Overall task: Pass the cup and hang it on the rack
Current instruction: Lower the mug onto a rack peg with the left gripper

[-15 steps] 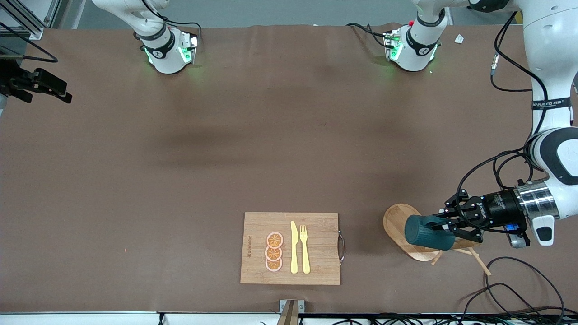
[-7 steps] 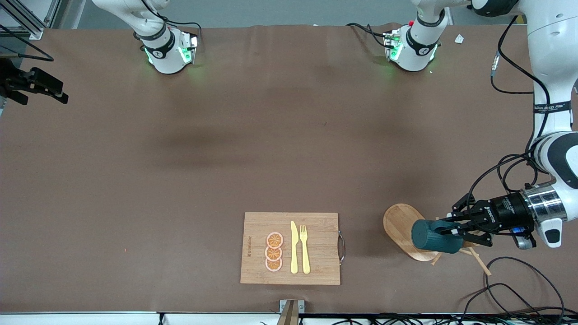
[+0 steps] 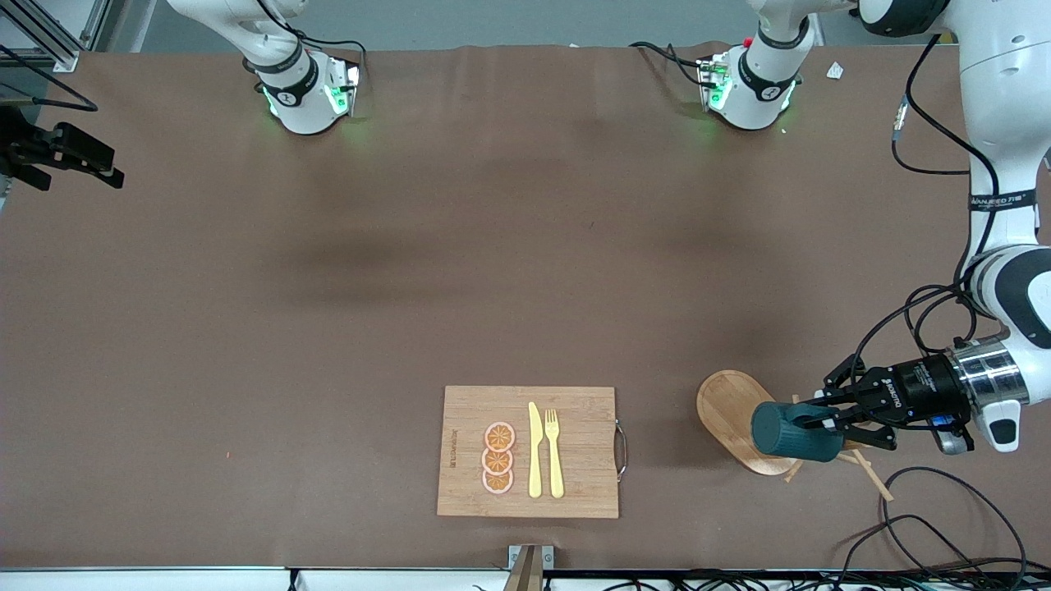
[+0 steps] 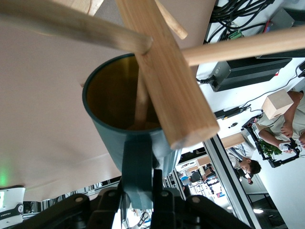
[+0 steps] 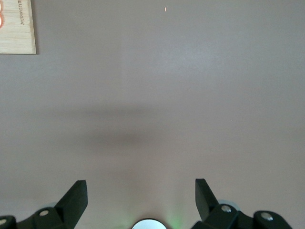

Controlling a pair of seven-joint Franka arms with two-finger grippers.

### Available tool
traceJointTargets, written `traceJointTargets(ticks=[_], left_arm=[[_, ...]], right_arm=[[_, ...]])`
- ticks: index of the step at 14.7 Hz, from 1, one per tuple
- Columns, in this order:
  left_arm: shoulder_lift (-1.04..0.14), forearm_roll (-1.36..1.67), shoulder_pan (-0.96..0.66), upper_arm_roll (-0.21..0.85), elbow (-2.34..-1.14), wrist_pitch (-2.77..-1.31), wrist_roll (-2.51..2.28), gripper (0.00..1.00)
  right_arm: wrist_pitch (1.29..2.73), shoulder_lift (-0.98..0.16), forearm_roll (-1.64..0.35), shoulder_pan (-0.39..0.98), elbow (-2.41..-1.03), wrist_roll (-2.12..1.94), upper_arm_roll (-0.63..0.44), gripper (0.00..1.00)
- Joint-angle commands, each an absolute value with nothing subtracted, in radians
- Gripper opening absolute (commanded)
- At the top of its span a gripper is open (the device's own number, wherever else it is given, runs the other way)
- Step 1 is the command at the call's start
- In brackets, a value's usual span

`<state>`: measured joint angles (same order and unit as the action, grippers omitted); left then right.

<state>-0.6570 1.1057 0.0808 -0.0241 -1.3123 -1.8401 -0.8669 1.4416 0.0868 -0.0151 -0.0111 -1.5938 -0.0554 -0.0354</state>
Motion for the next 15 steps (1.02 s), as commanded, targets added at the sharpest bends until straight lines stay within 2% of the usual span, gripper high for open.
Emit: traceJointTargets(ticks=[1, 8, 10, 11, 13, 14, 15], left_arm=[[-0.666, 1.129, 0.089, -0.020, -1.308, -1.833, -0.839, 0.02], [-0.680, 1.129, 0.104, -0.018, -1.307, -1.833, -0.807, 0.04], [-0.681, 1.131, 0.104, -0.020, -1.307, -1.833, -0.807, 0.10], [-0.681, 1.131, 0.104, -0.018, -1.308, -1.833, -0.807, 0.21], [-0.680, 1.131, 0.104, -0.018, -1.308, -1.833, -0.807, 0.72], [-0.680, 1.131, 0.103, -0.018, -1.308, -1.833, -0.808, 0.94], [-0.678, 1.129, 0.103, -0.018, -1.308, -1.833, -0.810, 1.00]], right_arm=[[1.444, 0.115, -0.008, -0.028, -1.626, -0.067, -0.026, 1.00], [1.445, 0.115, -0.008, -0.031, -1.626, -0.066, -0.026, 1.00], [1.445, 0.115, -0.009, -0.035, -1.626, -0.066, -0.026, 1.00], [1.445, 0.115, -0.009, -0.038, -1.626, -0.066, -0.026, 1.00], [1.445, 0.114, -0.009, -0.038, -1.626, -0.063, -0.025, 1.00], [1.445, 0.114, -0.011, -0.040, -1.625, -0.064, -0.025, 1.00], [1.445, 0.114, -0.012, -0.038, -1.624, -0.064, -0.025, 1.00]])
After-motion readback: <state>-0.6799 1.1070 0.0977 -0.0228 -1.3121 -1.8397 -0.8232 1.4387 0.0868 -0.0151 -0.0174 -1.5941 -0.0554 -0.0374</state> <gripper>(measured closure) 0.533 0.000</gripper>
